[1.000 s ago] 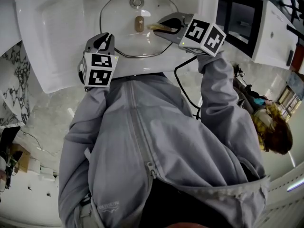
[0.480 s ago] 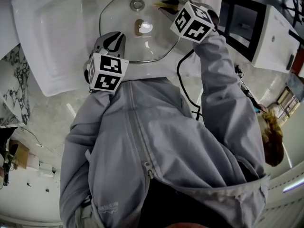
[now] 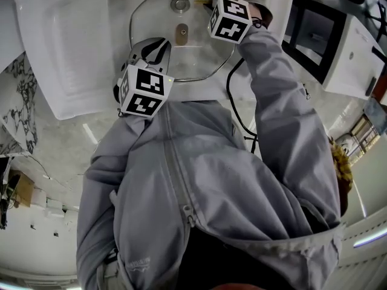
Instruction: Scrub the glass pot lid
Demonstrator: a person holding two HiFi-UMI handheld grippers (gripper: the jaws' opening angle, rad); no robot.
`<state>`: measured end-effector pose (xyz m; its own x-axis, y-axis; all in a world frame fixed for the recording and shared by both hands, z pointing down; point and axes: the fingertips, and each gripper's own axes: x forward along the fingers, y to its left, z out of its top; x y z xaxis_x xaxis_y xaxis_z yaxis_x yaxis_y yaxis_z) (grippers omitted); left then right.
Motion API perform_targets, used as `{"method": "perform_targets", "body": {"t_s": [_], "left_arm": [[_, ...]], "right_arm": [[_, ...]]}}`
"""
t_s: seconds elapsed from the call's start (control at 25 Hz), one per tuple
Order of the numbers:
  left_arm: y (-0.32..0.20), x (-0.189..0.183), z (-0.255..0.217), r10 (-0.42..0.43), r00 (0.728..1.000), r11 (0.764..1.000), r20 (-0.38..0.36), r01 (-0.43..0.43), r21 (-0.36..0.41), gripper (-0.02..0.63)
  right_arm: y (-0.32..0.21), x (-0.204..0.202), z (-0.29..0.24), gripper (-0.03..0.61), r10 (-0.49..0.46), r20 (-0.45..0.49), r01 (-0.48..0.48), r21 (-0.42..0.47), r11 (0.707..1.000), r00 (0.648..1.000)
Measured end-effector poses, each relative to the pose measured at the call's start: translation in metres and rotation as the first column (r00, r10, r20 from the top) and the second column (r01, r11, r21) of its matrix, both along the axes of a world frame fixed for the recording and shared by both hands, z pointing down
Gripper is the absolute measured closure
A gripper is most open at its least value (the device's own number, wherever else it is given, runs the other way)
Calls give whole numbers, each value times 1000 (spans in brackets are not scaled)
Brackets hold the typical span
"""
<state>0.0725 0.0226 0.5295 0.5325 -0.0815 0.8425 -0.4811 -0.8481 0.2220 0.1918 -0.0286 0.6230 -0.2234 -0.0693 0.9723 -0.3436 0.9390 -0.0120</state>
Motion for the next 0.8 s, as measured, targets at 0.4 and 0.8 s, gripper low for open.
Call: {"method": "perform_targets", "body": {"t_s": [0.4,0.8], "left_arm": [[0,-8,-3,-12,1000,1000,-2,12,19,583],[18,-11,-14,-1,1000,999,-26,2,42,583]], "right_arm": [[19,11,5,528,45,-110,-55,-90,994,993],[71,7,-16,528,167,-163,-190,-138,972,972]]}}
